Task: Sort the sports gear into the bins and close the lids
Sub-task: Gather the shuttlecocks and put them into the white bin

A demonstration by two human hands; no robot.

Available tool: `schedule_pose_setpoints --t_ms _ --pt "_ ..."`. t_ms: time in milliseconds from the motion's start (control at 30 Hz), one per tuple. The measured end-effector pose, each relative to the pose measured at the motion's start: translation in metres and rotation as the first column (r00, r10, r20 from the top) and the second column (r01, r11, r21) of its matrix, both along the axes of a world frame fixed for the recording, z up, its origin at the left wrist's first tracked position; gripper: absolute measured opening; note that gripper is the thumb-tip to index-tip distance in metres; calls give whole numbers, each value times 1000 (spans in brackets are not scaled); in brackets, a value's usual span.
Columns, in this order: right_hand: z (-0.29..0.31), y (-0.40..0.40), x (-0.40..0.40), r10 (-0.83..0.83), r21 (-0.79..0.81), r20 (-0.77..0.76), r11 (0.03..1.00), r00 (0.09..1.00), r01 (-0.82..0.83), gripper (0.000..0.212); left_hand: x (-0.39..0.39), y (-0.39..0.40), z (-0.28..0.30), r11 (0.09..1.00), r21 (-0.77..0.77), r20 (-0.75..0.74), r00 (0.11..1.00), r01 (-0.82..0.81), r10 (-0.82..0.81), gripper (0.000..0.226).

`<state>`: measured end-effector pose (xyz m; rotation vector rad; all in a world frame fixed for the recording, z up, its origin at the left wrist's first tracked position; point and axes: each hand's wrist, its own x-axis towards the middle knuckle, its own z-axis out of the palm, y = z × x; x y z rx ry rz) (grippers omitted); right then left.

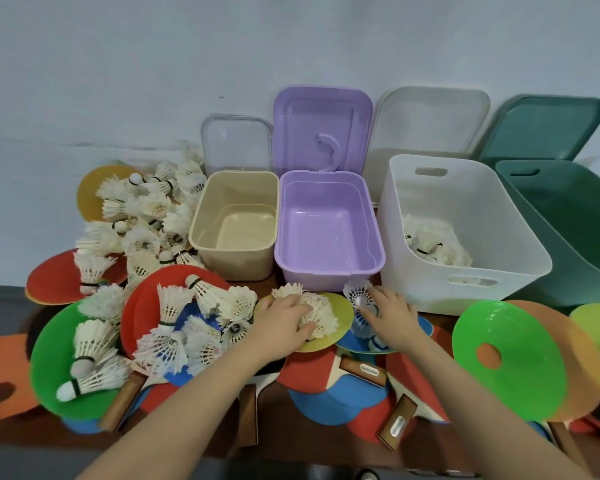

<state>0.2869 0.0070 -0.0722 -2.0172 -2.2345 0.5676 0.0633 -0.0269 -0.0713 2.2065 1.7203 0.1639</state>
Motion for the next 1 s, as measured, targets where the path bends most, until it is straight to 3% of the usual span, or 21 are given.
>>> schedule_pose_setpoints --t_ms 167,300,500,700,1000 --pt "5 -14 2 -62 142 -117 987 991 79 47 -4 1 2 997 -74 51 999 19 -15 49" --pt "11 -27 4 -57 308 -241 942 969 132 40 -8 -2 5 978 -190 219 975 81 -39 60" --pt "18 -45 4 -23 395 -355 902 935 172 31 -15 -2 13 980 -181 276 961 79 -27 67" --pt "26 -52 10 8 477 -407 855 913 206 8 -14 -2 23 998 -60 344 939 26 -3 67" --pt "69 -34 23 128 673 -468 694 875 258 8 5 16 73 938 339 471 876 -68 -107 58"
